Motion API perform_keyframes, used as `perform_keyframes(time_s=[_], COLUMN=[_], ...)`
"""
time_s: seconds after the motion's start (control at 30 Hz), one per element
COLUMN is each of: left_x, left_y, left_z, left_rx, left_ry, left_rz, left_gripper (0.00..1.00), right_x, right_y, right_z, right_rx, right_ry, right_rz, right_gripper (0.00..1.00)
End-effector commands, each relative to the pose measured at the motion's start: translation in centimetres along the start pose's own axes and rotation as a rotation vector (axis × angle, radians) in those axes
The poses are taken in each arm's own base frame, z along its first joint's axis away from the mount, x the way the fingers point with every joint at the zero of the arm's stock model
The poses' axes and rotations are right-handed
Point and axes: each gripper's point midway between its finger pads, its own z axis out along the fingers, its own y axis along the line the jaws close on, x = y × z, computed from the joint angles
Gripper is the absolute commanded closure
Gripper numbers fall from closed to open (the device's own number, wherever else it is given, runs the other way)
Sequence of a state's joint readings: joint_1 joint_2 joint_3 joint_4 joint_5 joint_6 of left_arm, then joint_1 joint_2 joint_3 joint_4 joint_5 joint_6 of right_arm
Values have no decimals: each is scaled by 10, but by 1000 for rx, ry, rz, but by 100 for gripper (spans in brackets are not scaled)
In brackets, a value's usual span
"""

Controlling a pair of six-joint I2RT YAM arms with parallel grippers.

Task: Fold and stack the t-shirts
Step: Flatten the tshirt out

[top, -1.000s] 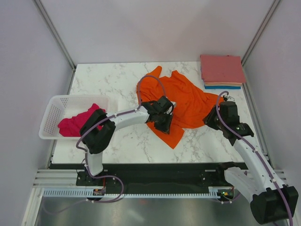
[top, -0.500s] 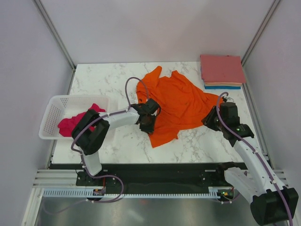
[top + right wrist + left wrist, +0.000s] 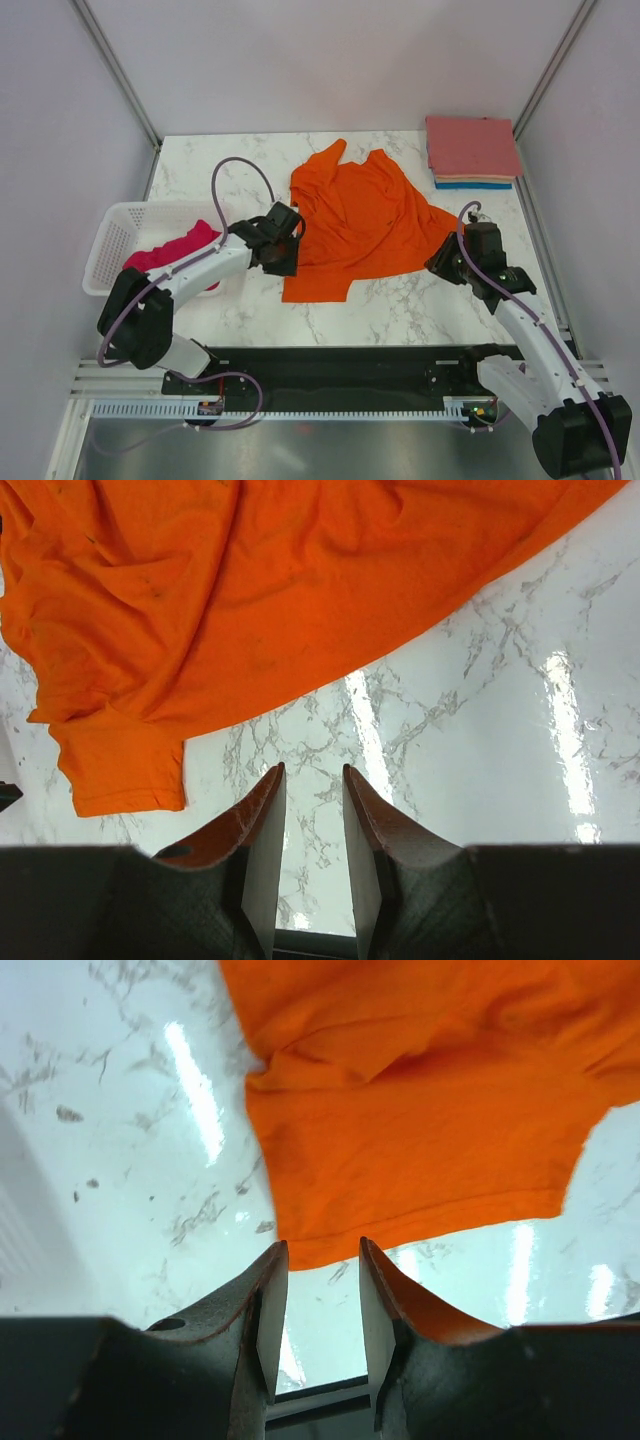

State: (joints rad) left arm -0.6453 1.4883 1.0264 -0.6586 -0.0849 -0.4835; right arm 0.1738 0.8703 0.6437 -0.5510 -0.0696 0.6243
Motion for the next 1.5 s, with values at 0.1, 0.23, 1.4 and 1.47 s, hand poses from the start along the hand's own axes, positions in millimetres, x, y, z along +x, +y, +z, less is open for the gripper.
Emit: perform_keyframes(time_s=[0.1,0.23,1.4,1.47], left_x=[40,55,32,30], left_y=[25,23,21,16], left_z=[13,23,-20,-25], left_rx=[-41,-29,61,95], left_ry=[123,174,6,-5], left_rz=[-99,-122,16,25], left_gripper=[58,59,98,98], right_x=[-7,-7,-129,-132], right_y=[13,13,-99,-115], right_z=[2,2,86,94], right_rx=[-60,-65,549,573], right_ry=[-17,-18,-198,-175], right_rz=[-26,-29,132,153], right_gripper=[63,62,56,55])
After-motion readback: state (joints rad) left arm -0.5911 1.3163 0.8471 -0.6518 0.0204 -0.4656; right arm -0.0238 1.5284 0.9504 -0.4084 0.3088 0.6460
